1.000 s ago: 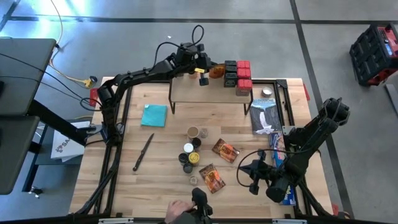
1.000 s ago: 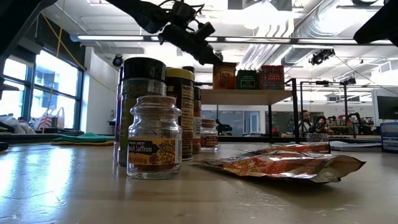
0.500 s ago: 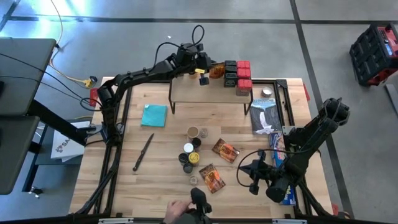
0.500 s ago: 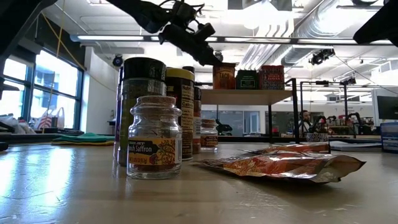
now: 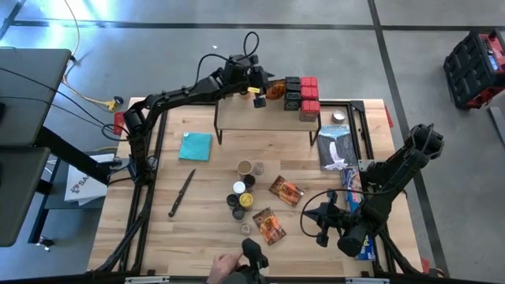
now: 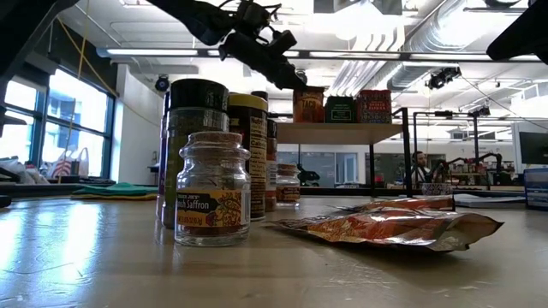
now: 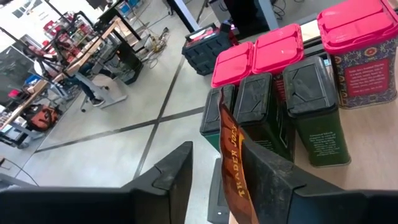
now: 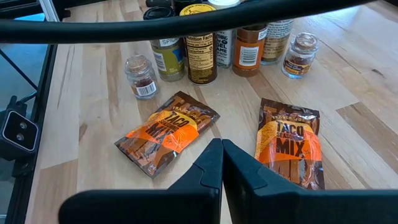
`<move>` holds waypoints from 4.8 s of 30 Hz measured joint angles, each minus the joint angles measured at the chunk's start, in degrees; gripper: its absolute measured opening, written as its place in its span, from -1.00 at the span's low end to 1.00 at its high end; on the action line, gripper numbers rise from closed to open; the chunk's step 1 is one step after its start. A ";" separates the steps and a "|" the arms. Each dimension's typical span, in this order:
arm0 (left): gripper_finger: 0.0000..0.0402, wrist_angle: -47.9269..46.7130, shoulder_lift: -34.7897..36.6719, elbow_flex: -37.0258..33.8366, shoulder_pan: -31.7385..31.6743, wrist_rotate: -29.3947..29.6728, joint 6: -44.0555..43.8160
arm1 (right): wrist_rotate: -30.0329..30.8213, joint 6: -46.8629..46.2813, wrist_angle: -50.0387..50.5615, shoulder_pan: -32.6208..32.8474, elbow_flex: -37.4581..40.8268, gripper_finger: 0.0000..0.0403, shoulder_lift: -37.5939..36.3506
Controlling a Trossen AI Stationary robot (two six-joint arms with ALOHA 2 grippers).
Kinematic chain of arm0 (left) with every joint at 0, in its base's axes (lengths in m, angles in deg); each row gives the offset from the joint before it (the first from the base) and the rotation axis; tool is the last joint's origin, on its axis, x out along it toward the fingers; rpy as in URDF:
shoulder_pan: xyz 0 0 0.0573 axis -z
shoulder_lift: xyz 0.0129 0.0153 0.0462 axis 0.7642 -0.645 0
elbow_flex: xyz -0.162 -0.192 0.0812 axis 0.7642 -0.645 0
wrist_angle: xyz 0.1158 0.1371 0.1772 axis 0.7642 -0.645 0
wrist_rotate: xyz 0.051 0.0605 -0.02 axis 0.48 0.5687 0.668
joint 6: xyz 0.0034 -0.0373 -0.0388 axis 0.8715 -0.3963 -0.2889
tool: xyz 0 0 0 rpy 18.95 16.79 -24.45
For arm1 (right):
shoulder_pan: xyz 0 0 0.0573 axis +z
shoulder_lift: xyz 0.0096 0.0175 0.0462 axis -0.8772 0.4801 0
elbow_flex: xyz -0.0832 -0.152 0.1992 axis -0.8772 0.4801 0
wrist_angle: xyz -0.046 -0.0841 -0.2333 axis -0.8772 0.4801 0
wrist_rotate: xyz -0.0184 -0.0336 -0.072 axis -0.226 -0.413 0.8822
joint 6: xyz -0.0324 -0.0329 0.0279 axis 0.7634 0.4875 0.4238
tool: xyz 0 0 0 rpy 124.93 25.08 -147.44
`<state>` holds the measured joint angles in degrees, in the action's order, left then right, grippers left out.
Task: Shelf spices
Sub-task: Put the orange seasoning pack on the shelf
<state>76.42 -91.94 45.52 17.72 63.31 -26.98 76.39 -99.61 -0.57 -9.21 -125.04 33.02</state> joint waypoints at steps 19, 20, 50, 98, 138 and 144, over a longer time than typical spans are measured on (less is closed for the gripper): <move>-0.13 0.16 4.26 0.00 0.76 2.92 -0.17 | -0.01 0.00 0.22 0.02 0.00 -1.00 0.00; -0.13 -0.38 4.92 0.00 1.06 3.65 -0.20 | 0.00 -0.03 0.22 0.02 0.00 -1.00 0.00; -0.58 -30.24 10.74 0.04 51.97 27.08 -41.48 | -22.97 15.11 -1.54 -25.70 0.02 -0.67 9.88; -0.65 -12.91 -13.20 0.00 51.94 14.23 -63.20 | -20.16 -11.05 -13.76 -3.36 5.49 -0.07 8.58; -0.55 -13.83 -13.19 -0.02 56.62 28.08 -62.57 | 0.05 -17.34 0.05 -0.76 -2.74 -1.00 10.48; -0.23 0.71 -13.15 -4.47 56.61 28.70 -60.06 | 7.58 -20.98 12.53 1.30 -9.59 -1.00 10.25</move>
<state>77.13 -105.09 41.05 74.33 92.01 -87.04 83.97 -120.59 11.96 -7.91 -134.63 43.27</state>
